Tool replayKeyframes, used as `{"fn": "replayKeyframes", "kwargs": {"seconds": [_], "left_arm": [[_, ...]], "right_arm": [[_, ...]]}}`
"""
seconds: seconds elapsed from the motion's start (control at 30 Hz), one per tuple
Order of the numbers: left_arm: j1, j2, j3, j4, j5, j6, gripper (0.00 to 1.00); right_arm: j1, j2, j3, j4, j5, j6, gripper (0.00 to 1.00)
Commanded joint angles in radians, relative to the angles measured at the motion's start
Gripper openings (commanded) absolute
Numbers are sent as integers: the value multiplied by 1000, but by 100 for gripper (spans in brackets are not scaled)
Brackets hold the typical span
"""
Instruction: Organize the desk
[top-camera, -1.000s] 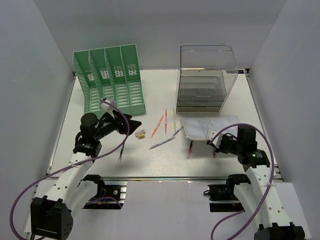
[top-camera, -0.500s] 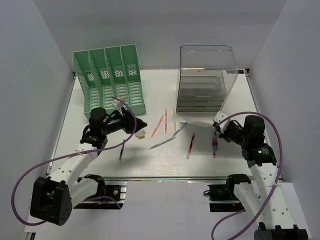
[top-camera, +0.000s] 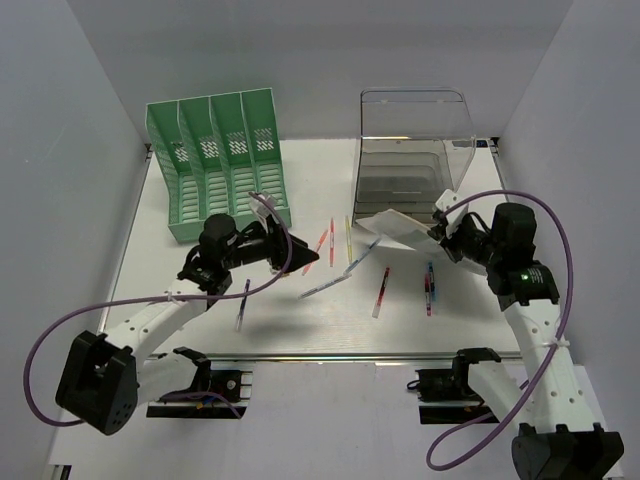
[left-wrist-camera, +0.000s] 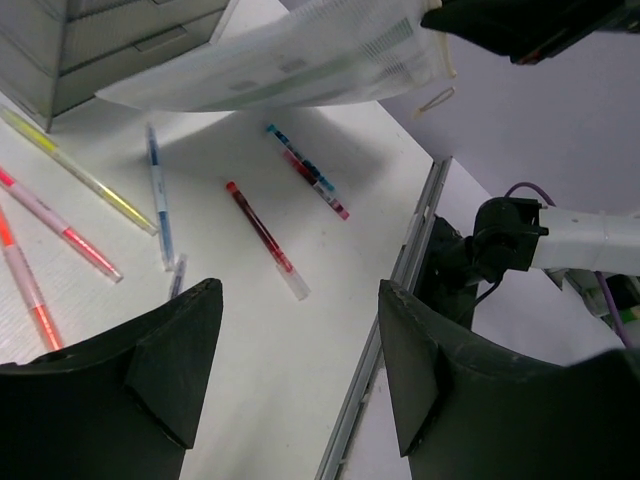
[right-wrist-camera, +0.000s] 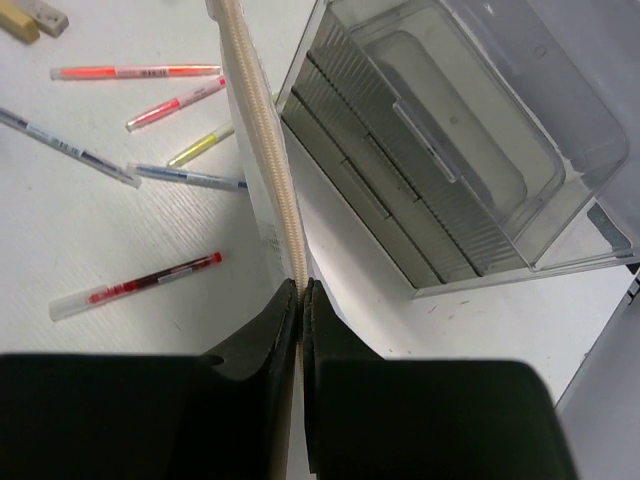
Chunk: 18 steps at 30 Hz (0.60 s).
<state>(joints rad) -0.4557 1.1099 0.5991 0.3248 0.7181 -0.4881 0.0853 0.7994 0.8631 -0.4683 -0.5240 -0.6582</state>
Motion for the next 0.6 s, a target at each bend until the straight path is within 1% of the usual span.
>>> {"fn": "replayKeyframes", "kwargs": {"seconds": [0.0,0.17,0.27,0.33,0.47,0.57], "left_arm": [[-41,25,1,82,-46,-24,73],[-109,82,-4,146,-109,-21,75],[-133,119,-16,252,-141,-21,77],[-155,151,-21,295,-166,-17,77],[-166,200,-30,426,-204,8,79],[-184,249,-30,491,-241,32,81]], "right_arm": [[-2,30,92,50,-37,52,0],[-1,63,163,31,-67,78,0],[-5,86,214,28,-79,111,0],[-4,109,250,22,-91,132,0],[-5,153,327,3,-129,154,0],[-7,181,381,-4,-165,183,0]]}}
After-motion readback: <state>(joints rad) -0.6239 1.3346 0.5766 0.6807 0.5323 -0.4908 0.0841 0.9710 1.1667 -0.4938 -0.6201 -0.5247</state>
